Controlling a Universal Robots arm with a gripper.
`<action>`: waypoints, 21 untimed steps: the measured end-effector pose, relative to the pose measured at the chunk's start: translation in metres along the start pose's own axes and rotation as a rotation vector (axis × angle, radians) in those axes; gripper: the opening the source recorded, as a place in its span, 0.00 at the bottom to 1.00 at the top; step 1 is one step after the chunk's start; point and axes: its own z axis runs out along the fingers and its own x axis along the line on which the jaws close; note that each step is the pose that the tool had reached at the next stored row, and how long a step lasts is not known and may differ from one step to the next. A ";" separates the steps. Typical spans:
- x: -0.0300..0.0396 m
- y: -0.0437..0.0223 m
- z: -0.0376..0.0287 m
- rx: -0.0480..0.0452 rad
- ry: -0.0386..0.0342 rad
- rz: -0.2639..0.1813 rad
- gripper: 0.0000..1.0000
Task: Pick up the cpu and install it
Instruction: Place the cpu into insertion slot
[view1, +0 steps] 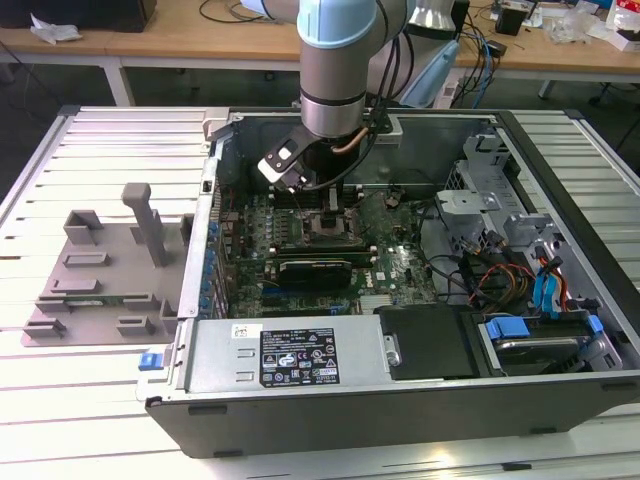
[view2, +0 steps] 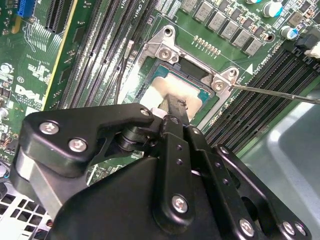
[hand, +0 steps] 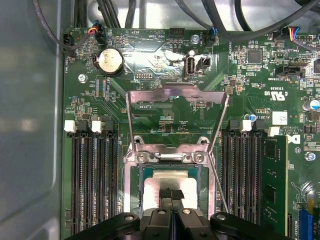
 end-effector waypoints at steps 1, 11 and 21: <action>0.0000 0.0000 0.0000 0.0001 0.0000 0.000 0.11; -0.0002 0.0009 -0.0194 -0.0002 0.0004 0.000 0.11; -0.0008 0.0030 -0.0694 -0.0002 0.0004 0.000 0.11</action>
